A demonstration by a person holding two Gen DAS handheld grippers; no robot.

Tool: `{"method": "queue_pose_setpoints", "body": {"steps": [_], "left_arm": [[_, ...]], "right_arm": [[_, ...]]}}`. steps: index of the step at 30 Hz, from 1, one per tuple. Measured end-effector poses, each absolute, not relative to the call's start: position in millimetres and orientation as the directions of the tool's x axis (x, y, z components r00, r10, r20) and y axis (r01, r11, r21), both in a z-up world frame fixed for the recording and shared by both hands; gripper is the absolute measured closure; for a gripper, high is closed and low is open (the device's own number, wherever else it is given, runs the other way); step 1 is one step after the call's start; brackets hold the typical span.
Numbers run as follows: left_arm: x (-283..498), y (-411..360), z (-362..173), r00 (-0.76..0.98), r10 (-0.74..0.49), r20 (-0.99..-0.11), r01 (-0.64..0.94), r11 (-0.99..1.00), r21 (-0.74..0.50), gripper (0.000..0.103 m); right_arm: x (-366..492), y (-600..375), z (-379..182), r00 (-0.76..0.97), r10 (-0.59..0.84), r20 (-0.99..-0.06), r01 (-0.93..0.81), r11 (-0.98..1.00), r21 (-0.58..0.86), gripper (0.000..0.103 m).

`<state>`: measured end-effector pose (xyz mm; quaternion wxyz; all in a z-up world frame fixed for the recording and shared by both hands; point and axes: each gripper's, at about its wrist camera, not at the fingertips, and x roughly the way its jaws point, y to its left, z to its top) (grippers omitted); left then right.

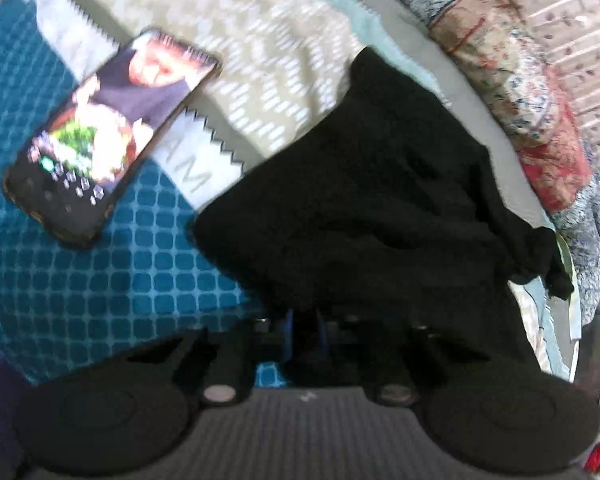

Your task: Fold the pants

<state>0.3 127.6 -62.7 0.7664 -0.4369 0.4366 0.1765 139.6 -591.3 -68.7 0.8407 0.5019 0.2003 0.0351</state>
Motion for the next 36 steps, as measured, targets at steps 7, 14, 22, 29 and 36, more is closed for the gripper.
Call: {"method": "queue_pose_setpoints", "body": {"steps": [7,14,22,29,36], "left_arm": [[-18.7,128.1,-43.0,0.584,-0.109,-0.804,-0.634,0.557,-0.536,0.093],[-32.6,126.8,-46.6,0.551,-0.106,-0.827,-0.645,0.575,-0.504,0.094],[-61.1,123.4,-21.5,0.586,-0.058,-0.808,-0.604,0.634,-0.483,0.085],[-26.3,143.3,32.7,0.642,0.202,-0.739,-0.549,0.795,-0.260,0.061],[111.3,176.0,12.4,0.682,0.210,-0.700,-0.408,0.904,-0.127,0.014]], "right_arm": [[89.9,-585.4,17.7,0.969,0.243,-0.038,-0.173,0.781,0.601,0.095],[66.9,-625.8,-95.3,0.875,0.095,-0.475,0.255,0.744,0.618,0.094],[15.6,-647.7,-87.8,0.802,-0.223,-0.554,0.563,0.591,0.577,0.054],[54.5,-624.8,-31.2,0.883,-0.224,-0.414,0.429,0.744,0.512,0.054],[249.5,-528.5,-21.7,0.858,0.276,-0.434,0.057,0.788,0.613,0.054]]}}
